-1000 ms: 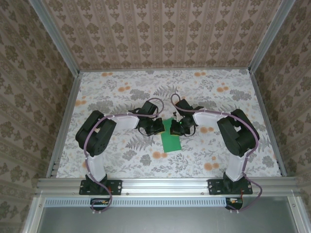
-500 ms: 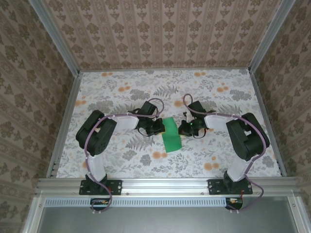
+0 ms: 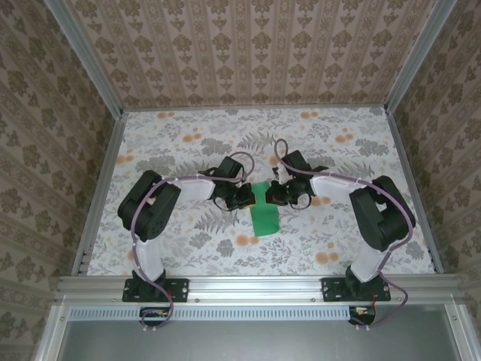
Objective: Fold a paper plane with a square sheet of paper (pick it up from the middle)
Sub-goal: Fold the square sheet of paper in half at the center of the table.
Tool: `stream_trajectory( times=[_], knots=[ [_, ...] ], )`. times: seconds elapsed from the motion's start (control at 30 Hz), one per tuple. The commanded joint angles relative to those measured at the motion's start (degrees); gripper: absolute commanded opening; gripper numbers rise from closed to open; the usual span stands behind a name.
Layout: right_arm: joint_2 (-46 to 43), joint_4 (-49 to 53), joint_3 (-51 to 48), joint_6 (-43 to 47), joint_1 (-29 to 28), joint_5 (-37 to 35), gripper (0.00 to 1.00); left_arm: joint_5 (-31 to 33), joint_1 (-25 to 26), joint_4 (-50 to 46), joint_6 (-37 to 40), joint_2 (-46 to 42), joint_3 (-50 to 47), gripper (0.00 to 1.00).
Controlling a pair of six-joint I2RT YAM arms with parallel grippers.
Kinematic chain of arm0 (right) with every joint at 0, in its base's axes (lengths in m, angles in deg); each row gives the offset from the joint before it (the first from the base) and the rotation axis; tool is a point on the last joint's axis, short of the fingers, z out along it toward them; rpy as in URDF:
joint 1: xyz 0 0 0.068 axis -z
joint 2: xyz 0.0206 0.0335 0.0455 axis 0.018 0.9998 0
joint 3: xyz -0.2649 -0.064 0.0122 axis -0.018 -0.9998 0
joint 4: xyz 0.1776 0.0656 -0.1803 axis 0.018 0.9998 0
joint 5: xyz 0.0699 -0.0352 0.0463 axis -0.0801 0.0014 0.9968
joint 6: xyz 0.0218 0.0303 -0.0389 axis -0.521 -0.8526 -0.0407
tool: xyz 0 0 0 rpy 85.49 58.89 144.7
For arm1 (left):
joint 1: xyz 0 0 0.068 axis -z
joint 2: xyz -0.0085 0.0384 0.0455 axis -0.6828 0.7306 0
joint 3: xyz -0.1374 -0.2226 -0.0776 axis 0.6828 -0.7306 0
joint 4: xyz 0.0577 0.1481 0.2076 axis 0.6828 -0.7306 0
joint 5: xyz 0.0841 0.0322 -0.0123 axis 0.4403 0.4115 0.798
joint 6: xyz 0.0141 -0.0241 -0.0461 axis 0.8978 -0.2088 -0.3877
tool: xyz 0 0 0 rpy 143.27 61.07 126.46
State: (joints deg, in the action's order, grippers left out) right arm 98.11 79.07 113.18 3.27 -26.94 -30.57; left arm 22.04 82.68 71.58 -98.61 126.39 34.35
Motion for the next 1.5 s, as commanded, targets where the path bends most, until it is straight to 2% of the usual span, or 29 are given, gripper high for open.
stream_trajectory(
  times=[0.0, 0.2, 0.5, 0.73, 0.93, 1.13, 1.47],
  knots=[
    [3.46, -1.23, 2.35, -1.13, -0.54, 1.62, 0.07, 6.21, 0.85, -14.42, 1.51, 7.10, -4.32, 0.00],
    [6.24, -2.47, 1.90, -1.48, 0.37, -1.16, 0.06, 6.16, 0.90, -14.94, 1.72, 7.33, -4.46, 0.00],
    [3.04, -5.97, -7.10, -1.90, 7.56, -0.32, 0.03, 6.30, 0.87, -14.85, 2.04, 6.18, -5.59, 0.00],
    [-1.89, -4.93, -2.87, -2.91, 6.36, 1.08, 0.03, 6.13, 0.86, -14.93, 2.22, 6.45, -5.18, 0.00],
    [4.36, -4.38, 2.70, -3.33, 2.39, 1.24, 0.03, 6.04, 1.02, -14.94, 2.21, 6.87, -4.96, 0.00],
    [9.05, -5.51, 4.23, -3.53, 2.15, 0.83, 0.03, 5.91, 1.08, -15.04, 2.09, 7.16, -5.03, 0.00],
    [9.64, -6.21, 2.23, -1.82, 8.21, -2.06, 0.03, 5.60, 1.16, -15.06, 1.85, 7.10, -6.32, 0.00]
  ],
)
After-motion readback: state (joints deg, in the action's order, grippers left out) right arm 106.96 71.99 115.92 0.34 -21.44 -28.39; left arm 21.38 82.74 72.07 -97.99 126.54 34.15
